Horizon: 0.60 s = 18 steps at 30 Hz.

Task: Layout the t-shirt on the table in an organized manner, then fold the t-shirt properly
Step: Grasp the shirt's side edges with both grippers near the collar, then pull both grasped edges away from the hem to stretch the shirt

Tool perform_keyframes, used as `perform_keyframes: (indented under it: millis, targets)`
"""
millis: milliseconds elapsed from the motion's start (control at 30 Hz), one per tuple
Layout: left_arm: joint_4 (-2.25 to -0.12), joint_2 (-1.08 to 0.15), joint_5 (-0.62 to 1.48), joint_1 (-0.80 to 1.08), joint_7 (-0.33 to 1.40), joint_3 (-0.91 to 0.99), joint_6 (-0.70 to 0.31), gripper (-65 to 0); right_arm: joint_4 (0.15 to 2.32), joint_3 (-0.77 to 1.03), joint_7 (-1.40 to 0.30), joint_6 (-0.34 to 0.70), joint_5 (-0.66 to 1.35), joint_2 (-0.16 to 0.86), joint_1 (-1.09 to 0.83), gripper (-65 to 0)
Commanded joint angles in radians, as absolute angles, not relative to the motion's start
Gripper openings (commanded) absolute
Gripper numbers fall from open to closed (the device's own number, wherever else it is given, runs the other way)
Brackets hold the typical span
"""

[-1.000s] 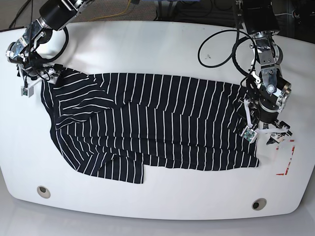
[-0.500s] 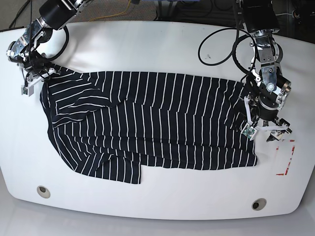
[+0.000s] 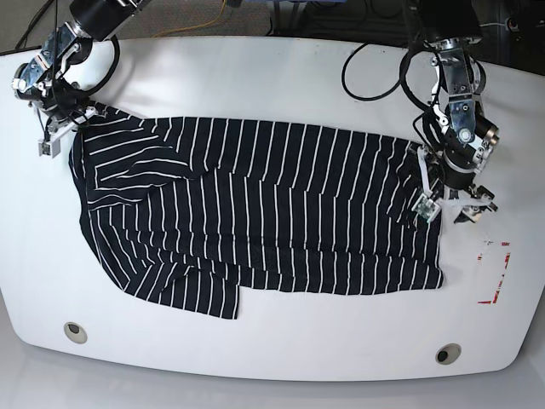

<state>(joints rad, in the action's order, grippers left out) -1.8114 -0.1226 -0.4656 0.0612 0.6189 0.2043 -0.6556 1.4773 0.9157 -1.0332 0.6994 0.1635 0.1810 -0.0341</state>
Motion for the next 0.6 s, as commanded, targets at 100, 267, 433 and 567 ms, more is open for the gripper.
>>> perform_keyframes:
  millis: [100, 267, 433, 567]
  targets:
    - [-1.831, -0.125, -0.387, 0.085, 0.601, 0.246, -0.645, -18.9, 1.489, 0.917, -1.053, 0.698, 0.148, 0.196, -0.038, -65.0]
    - [-1.825, -0.113, -0.305, 0.090, 0.601, 0.321, -0.645, -18.9, 1.489, 0.917, -1.053, 0.698, 0.148, 0.193, -0.041, -65.0]
    - [-1.781, -0.108, -0.298, 0.085, 0.601, 0.348, -0.644, -19.1, 1.489, 0.917, -1.053, 0.698, 0.148, 0.189, -0.042, -65.0]
    - [-1.747, -0.108, -0.297, 0.085, 0.601, 0.363, -0.644, -19.2, 1.489, 0.917, -1.053, 0.698, 0.148, 0.189, -0.042, -65.0]
